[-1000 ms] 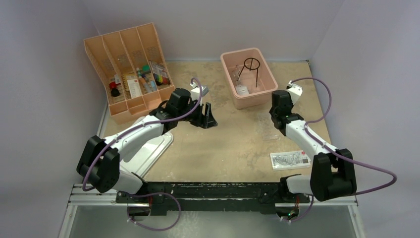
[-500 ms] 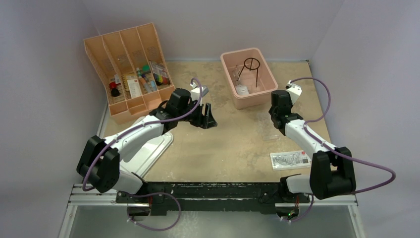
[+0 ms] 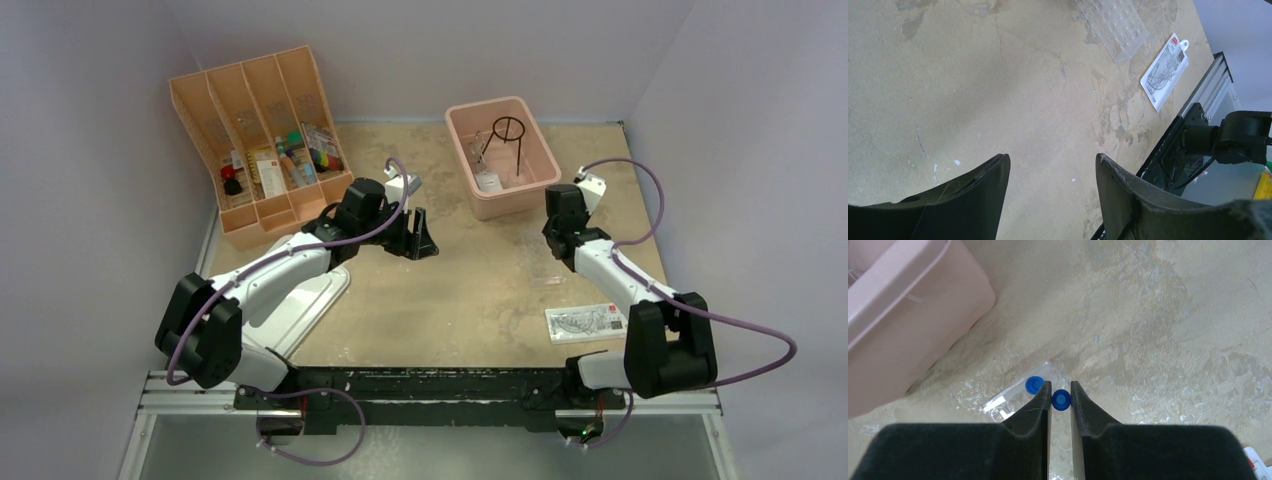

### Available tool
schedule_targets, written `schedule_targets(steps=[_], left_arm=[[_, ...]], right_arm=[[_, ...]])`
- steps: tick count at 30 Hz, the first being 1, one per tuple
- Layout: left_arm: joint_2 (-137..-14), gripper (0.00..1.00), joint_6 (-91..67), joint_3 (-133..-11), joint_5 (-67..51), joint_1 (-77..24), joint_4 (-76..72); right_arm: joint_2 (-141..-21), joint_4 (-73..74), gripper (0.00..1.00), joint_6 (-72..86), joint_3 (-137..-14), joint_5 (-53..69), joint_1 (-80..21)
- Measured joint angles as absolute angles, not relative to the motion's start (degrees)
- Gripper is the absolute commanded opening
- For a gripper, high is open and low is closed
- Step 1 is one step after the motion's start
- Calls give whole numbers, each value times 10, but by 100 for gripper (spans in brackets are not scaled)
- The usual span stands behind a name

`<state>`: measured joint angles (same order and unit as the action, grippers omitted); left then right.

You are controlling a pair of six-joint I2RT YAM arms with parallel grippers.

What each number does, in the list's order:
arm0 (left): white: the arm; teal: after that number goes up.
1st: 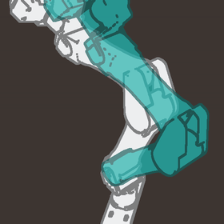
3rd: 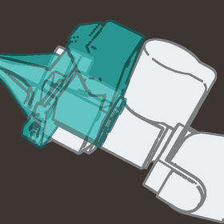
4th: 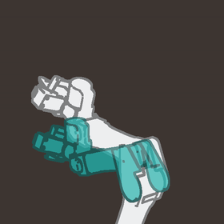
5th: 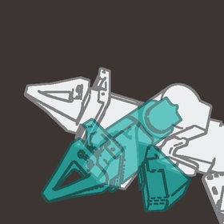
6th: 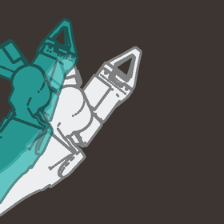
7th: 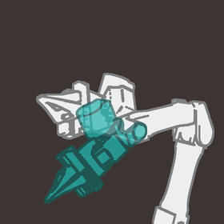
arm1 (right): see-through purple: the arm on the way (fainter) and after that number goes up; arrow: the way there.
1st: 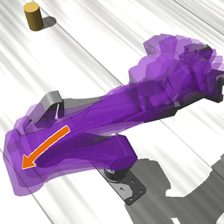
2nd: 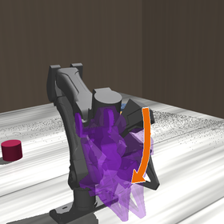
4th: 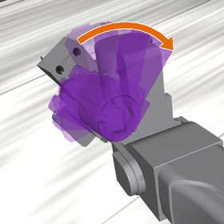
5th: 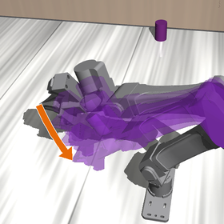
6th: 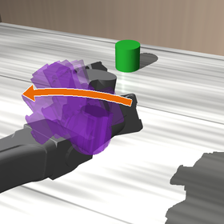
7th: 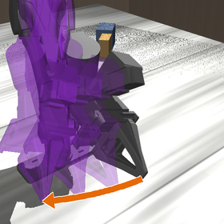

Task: Organize the chemistry lab equipment

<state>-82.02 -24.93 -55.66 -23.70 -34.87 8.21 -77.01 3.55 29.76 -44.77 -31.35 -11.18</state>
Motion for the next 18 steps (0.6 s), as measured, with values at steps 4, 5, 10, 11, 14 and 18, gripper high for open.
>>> schedule_targets(steps=[4,5,10,11,14,18], left_arm=[[-822,63,-249,-557,-237,-349,82],[-822,63,-249,-557,-237,-349,82],[-823,63,-249,-557,-237,-349,82],[-823,63,-249,-557,-237,-349,82],[-823,63,-249,-557,-237,-349,82],[-823,63,-249,-557,-237,-349,82]], right_arm=[[-780,36,24,296,-448,-309,-112],[-783,36,25,296,-448,-306,-112],[-791,28,33,291,-448,-292,-112],[-791,26,33,289,-448,-288,-112],[-790,23,35,286,-448,-284,-112],[-778,23,34,281,-448,-275,-112]])
